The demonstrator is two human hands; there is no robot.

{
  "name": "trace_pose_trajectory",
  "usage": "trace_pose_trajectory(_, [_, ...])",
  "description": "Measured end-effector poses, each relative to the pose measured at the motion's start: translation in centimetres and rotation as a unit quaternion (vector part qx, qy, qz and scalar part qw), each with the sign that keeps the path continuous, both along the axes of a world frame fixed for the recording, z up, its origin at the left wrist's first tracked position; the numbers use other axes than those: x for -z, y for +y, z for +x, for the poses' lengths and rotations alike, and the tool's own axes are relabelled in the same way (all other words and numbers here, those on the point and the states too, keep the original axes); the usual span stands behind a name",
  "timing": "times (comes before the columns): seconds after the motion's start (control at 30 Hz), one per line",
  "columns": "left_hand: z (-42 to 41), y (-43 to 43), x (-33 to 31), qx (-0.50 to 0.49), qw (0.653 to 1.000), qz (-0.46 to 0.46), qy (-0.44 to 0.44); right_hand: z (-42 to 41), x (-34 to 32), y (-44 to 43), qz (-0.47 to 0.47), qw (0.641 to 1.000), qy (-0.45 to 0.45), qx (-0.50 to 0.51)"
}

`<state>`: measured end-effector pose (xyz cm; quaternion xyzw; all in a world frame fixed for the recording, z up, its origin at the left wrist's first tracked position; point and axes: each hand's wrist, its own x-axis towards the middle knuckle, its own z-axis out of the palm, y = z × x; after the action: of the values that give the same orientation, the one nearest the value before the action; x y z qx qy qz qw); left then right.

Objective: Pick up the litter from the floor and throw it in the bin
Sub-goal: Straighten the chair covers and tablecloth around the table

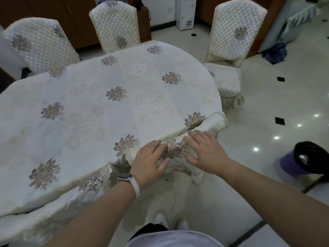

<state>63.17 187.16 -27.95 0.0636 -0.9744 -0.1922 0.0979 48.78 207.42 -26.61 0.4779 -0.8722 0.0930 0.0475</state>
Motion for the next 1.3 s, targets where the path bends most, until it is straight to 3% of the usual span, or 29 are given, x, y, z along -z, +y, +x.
trace_pose_trajectory(0.2, [-1.6,0.5,1.9,-0.034,0.997,0.053,0.042,-1.8,0.0,-0.1,0.011,1.0,0.011,-0.003])
trace_pose_trajectory(0.4, [-2.0,0.7,2.4,-0.064,0.996,0.049,0.038,-3.4,1.1,-0.7,-0.035,0.998,0.004,-0.043])
trace_pose_trajectory(0.83, [-2.9,2.7,2.8,-0.206,0.978,-0.02,0.012,-10.0,2.2,-1.8,-0.093,0.969,0.018,-0.229])
trace_pose_trajectory(1.3, [-2.2,2.3,3.1,-0.196,0.979,0.002,0.064,-10.3,2.8,-2.4,-0.182,0.959,0.026,-0.218])
